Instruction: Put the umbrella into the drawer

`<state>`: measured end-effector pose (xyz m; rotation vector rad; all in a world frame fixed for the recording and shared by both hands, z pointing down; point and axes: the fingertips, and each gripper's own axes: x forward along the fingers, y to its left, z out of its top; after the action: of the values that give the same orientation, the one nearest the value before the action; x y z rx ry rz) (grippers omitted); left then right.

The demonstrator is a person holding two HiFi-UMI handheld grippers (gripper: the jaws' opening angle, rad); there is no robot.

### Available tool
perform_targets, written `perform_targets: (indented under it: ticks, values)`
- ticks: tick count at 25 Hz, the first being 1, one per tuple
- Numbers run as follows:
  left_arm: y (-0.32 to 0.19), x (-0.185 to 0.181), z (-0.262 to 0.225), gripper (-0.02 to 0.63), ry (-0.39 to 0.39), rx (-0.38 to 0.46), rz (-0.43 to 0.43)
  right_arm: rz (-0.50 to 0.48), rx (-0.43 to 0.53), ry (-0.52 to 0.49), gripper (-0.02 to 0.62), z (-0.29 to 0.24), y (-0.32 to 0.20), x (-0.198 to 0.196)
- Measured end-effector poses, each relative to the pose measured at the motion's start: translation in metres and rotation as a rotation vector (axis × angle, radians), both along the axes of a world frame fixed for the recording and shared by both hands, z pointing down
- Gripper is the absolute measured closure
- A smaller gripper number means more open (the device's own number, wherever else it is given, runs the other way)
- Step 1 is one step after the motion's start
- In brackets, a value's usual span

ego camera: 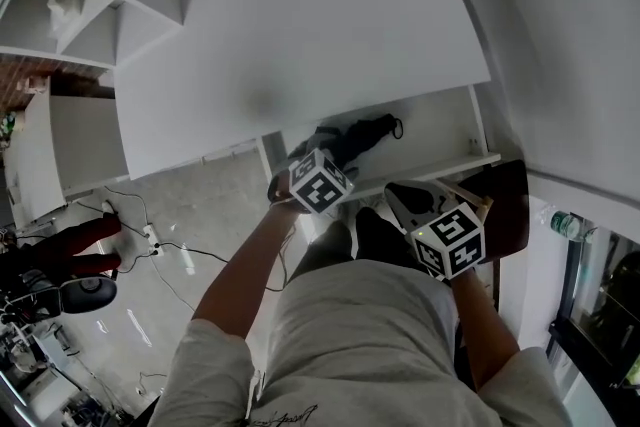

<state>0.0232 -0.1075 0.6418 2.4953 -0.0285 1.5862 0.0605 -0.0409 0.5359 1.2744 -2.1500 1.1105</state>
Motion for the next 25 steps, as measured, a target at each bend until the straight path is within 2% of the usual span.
perform_targets:
  ticks: [6,10,13,16,19,25]
  values:
    - [0.006,-0.012,-0.034,0.316,0.077,0.011,-0.086,-0.012,0.023,0.009,0.566,-0.011,0.003,-0.008]
    - [0.01,-0.019,-0.058,0.36,0.146,0.02,-0.174,-0.029,0.039,0.014,0.566,-0.016,0.008,-0.015]
    - [0.021,-0.027,-0.075,0.418,0.184,0.024,-0.206,-0.039,0.052,0.021,0.566,-0.022,0.011,-0.018]
    - [0.03,-0.036,-0.087,0.449,0.2,0.042,-0.22,-0.047,0.06,0.029,0.566,-0.028,0.014,-0.019]
    - [0.036,-0.051,-0.096,0.52,0.2,0.043,-0.268,-0.058,0.066,0.04,0.566,-0.032,0.016,-0.022]
    - [0.037,-0.065,-0.126,0.568,0.261,0.049,-0.344,-0.075,0.092,0.051,0.567,-0.045,0.012,-0.027]
